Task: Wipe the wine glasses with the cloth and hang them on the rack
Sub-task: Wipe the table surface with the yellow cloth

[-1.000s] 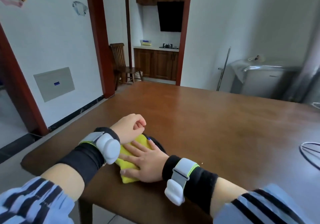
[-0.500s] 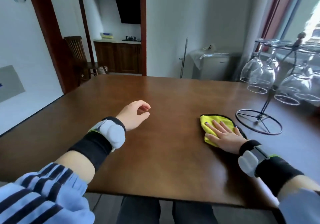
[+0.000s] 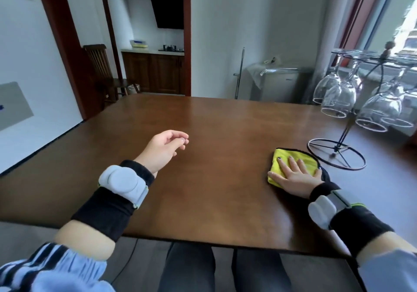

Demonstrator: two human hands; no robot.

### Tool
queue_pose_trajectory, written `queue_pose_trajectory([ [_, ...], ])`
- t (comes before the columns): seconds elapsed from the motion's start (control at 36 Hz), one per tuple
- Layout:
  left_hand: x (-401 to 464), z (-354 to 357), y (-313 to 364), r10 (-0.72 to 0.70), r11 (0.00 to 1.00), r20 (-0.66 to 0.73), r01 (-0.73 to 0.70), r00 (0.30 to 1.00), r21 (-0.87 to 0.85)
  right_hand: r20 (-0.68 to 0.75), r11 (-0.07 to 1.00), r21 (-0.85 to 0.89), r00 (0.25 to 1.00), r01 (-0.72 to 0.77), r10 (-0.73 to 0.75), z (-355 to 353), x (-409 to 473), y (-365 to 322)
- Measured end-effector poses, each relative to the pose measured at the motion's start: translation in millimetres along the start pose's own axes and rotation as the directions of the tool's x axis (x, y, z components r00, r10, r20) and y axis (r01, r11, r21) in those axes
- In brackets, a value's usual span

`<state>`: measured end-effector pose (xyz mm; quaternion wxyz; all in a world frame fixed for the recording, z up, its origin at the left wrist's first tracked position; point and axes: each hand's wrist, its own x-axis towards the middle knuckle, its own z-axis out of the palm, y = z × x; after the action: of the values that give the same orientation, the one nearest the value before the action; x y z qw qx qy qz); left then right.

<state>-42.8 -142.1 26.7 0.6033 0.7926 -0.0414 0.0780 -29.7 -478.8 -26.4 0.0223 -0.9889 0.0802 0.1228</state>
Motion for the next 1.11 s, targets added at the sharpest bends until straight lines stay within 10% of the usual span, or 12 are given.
queue_pose_trajectory([
  [0.39,-30,-62,-8,-0.088,0.994,-0.150,0.076,0.985,-0.083,0.035,0.856,-0.127,0.865,0.501,-0.501,11,-31,-250],
  [0.69,-28,-78,-10,-0.110,0.978,-0.215,0.067,0.970,-0.196,0.078,0.537,-0.124,0.548,0.835,-0.833,26,-69,-284],
  [0.83,-21,-50,-6,-0.103,0.977,-0.134,0.075,0.986,-0.201,0.092,0.588,-0.113,0.598,0.801,-0.796,18,-55,-233],
  [1.11,-10,13,-1,-0.043,0.985,0.041,0.049,0.998,-0.165,-0.007,0.923,-0.039,0.924,0.382,-0.382,3,-9,-31],
])
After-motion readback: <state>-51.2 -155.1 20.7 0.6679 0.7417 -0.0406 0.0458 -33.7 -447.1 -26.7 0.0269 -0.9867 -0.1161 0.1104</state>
